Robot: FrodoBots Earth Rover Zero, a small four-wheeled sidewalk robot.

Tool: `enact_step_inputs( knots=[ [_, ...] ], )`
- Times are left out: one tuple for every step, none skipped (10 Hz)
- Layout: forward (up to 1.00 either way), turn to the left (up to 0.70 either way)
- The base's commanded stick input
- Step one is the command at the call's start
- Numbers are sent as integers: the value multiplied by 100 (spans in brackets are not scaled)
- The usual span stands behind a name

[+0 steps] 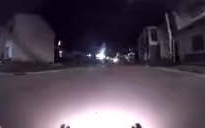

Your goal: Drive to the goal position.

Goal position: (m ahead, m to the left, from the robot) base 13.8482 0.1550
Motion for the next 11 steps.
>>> enact_step_inputs(
  knots=[
    [85,0],
    [85,0],
    [85,-24],
    [85,-34],
    [85,-34],
    [85,-34],
    [85,-34],
    [85,-34],
    [85,-34],
    [85,-34],
    [85,-34]
  ],
)
